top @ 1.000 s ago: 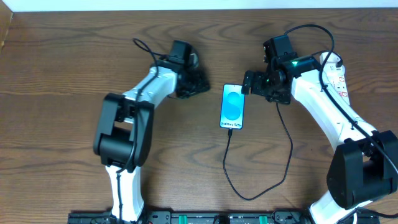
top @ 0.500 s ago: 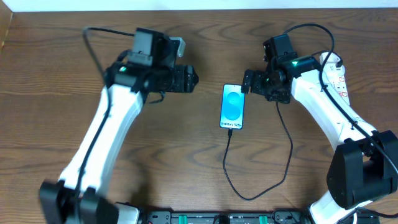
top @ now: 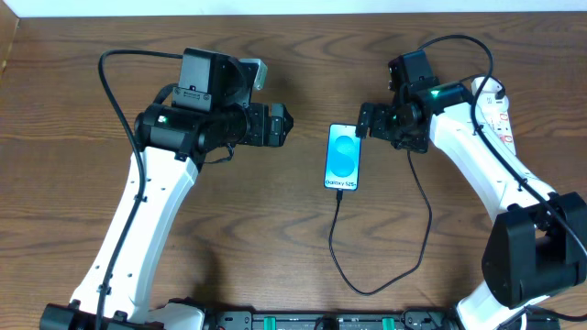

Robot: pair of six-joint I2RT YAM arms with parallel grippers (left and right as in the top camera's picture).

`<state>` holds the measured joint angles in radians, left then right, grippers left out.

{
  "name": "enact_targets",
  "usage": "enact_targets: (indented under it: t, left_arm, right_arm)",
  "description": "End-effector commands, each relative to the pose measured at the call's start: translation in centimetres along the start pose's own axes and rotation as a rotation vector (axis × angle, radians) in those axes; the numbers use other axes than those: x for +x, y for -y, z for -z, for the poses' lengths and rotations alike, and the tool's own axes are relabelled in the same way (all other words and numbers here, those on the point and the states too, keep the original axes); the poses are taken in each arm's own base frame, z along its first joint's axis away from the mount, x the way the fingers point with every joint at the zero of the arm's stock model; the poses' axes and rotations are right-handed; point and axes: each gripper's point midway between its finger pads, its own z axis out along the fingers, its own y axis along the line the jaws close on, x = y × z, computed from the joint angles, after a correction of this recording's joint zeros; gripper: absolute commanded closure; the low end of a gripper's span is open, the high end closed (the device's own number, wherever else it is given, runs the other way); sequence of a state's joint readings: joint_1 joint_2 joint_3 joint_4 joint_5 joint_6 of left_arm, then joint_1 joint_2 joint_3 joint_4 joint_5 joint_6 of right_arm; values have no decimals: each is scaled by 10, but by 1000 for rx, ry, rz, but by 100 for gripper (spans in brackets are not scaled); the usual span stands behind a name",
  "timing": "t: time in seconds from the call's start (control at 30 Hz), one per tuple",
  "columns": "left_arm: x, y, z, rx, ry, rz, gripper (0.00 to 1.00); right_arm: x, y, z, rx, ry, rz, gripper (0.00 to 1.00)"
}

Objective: Plug charger to phone and switch on socket
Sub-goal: 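Move the right gripper to the power strip's switch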

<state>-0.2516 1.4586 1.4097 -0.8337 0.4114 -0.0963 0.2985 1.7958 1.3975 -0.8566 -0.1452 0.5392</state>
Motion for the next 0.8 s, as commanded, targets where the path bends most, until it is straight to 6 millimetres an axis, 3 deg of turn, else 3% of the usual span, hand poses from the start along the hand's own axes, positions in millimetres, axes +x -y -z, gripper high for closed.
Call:
enact_targets:
  t: [0.0,0.23,0.33,0.57,0.6,0.77]
  left_arm:
    - [-1,-2,2,-13,4,-17,8]
    - [-1,-2,2,-13,4,-17,8]
    - [-1,-2,2,-13,4,-17,8]
    - [-1,-2,2,-13,4,-17,8]
    - [-1,-2,2,-13,4,-17,8]
    - [-1,-2,2,-13,4,-17,7]
  right_arm:
    - [2,-6,8,-35,-5,26,1]
    - [3,-16,14,-100,-27,94,1]
    - [-5,-13,31,-95,-29,110,1]
    - [-25,-9,115,-98,-12,226,1]
    - [-28,-4,136,-93,-5,242,1]
    - [-40,13,179,-82,48,211,1]
